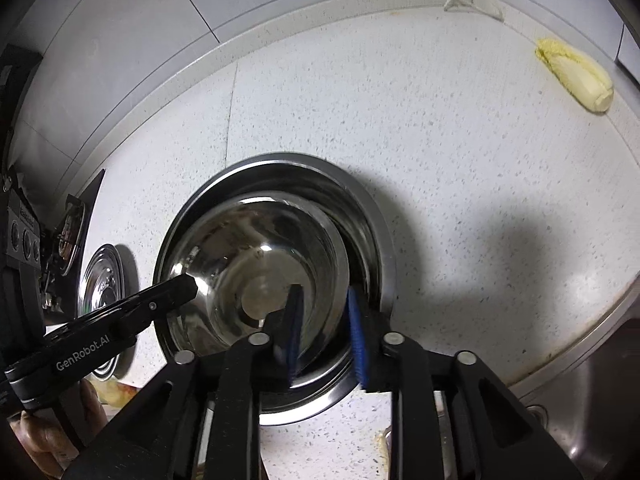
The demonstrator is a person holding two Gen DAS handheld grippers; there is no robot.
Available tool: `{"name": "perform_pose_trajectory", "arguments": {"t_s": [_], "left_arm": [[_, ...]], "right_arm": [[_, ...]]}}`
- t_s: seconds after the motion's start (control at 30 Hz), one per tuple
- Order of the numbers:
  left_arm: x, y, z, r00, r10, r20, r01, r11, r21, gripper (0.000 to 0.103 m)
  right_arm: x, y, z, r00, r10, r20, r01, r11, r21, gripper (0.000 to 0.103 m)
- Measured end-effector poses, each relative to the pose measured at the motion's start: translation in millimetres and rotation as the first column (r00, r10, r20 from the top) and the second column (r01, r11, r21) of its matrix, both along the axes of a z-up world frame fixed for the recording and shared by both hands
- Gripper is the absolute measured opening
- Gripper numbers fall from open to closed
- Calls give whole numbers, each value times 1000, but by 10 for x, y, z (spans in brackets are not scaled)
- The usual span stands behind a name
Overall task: Organize plates and bowls
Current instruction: 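Open both grippers to release the small bowl in the bowl stack, then close the left gripper on the nested bowl stack's rim while the right gripper grips it too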
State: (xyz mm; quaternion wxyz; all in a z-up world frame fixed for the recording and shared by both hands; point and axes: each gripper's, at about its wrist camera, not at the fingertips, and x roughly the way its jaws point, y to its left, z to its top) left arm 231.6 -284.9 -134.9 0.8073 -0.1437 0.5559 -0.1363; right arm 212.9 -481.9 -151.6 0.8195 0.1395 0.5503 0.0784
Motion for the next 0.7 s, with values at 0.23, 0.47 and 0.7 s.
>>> {"name": "perform_pose_trajectory", "arguments": {"t_s": [0.23,0.47,0.7], "left_arm": [[-80,38,246,996,-21,82,21,1000,5,29],[-89,340,345,994,39,103,-38,999,-10,29],[-39,576,170,994,95,60,-94,995,-15,29]], "right_arm": [[-76,-20,204,997,4,78,-4,1000,3,33],[-170,-186,373,990,-20,139,22,1000,-17,45],[-190,-478,183,994,-80,81,80,997,-5,45]]}}
